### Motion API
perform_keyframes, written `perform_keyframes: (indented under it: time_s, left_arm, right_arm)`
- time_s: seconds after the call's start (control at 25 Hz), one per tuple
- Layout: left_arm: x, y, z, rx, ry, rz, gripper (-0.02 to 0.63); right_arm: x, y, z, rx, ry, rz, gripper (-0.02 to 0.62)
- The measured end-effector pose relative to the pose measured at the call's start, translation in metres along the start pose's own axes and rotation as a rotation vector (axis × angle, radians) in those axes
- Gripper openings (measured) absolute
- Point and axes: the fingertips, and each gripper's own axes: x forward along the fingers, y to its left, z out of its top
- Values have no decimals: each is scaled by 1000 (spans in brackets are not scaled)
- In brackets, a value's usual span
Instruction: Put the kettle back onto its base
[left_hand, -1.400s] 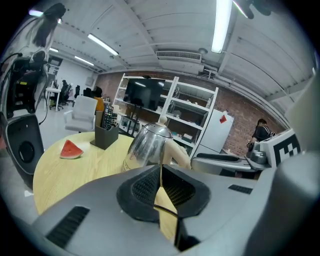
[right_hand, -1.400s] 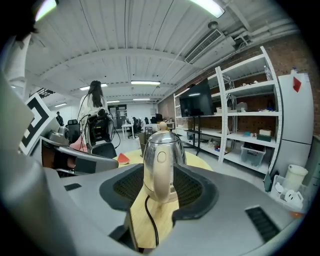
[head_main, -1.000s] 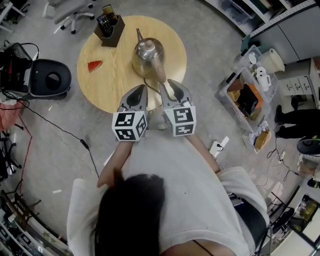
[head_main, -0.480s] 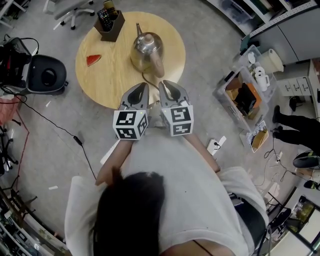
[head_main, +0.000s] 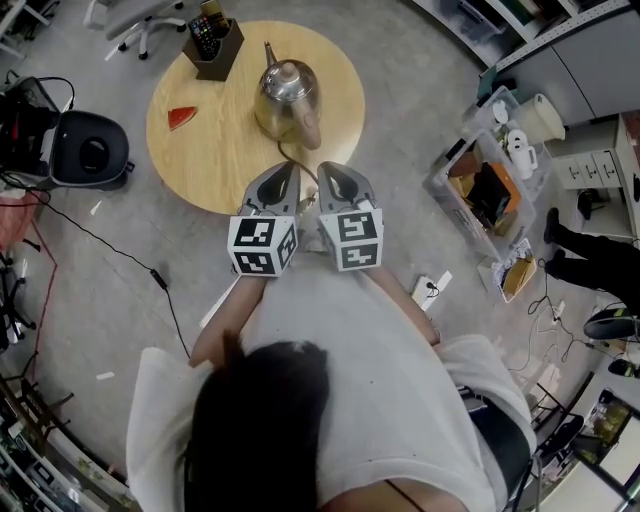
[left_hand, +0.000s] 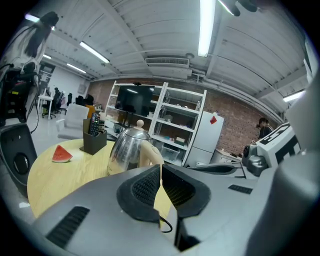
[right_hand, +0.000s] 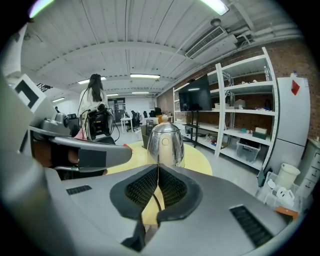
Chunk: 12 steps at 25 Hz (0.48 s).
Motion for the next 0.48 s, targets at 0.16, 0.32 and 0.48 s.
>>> perform_keyframes:
  time_s: [0.16,0.32,0.48]
  left_arm:
    - [0,0,-1,-1,3,6,35]
    - [1,-1,0,-6,1,11,35]
    - [1,-3,0,-3,-2,15,35]
  right_arm:
    - [-1,2,1,3,-4,9,28]
    - [-2,0,2,3,-4,12,28]
    - [-3,-2,2,4,-1,7,26]
